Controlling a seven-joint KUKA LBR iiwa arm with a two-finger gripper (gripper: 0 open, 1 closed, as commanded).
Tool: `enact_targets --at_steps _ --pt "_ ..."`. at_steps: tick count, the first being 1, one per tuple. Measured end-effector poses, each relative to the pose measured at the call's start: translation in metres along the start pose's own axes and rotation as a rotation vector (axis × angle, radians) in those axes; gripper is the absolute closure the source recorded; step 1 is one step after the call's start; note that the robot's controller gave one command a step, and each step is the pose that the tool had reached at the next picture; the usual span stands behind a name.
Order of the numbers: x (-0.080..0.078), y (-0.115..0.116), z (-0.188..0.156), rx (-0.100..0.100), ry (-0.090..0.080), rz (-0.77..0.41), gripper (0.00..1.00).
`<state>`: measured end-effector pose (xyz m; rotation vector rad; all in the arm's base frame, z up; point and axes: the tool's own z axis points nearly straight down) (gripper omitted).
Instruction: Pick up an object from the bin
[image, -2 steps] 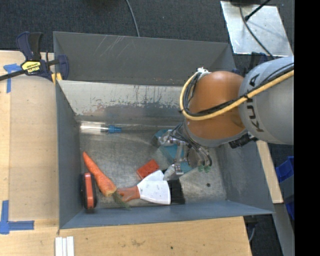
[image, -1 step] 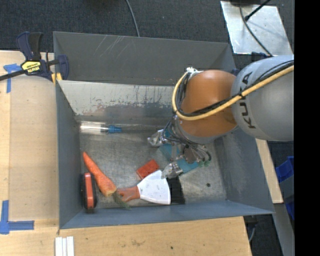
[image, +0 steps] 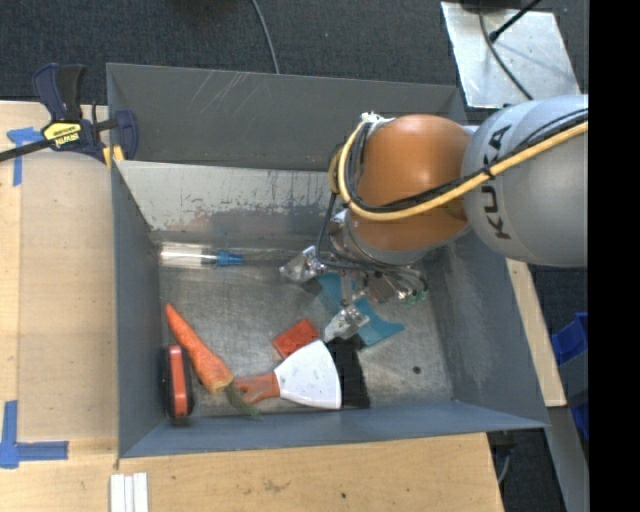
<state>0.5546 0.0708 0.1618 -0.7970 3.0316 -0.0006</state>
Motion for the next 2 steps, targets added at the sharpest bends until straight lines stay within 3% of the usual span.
enact_targets --at_steps 1,2 --pt "-0.005 0.000 0.029 0.000 0.001 -0.144 0.00" --pt "-0.021 -0.005 0.071 0.007 -0.011 -0.464 0.00"
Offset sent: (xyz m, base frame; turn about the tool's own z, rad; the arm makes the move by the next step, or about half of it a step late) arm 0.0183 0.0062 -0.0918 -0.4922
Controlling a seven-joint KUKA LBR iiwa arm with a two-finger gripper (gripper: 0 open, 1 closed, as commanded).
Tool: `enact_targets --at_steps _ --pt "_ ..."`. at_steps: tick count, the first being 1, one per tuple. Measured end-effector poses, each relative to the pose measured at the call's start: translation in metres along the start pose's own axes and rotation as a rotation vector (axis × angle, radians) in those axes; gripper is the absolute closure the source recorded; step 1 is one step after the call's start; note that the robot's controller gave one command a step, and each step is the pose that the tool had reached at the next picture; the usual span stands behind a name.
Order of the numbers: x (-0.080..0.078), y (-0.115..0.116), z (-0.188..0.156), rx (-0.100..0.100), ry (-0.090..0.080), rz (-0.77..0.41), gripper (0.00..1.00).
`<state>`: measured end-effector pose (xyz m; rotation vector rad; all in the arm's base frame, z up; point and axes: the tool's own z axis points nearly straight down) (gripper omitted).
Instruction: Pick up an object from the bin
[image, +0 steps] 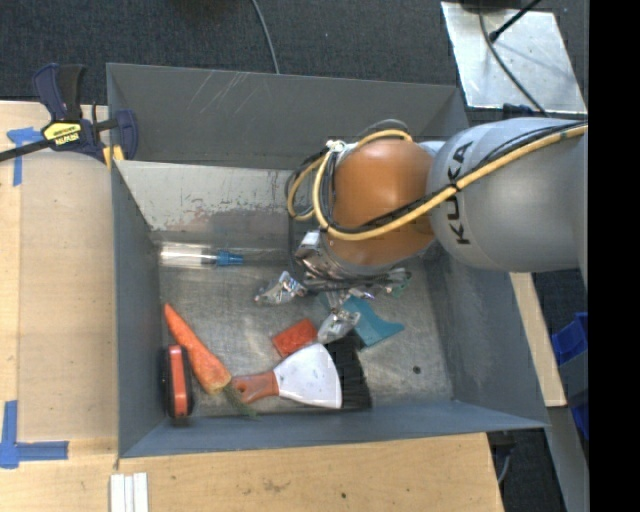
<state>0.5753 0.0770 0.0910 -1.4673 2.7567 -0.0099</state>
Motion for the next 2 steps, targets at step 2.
enact_targets --at_steps 2 --pt "0.0047 -0.0074 0.0099 -0.005 0.019 -0.044 1.00"
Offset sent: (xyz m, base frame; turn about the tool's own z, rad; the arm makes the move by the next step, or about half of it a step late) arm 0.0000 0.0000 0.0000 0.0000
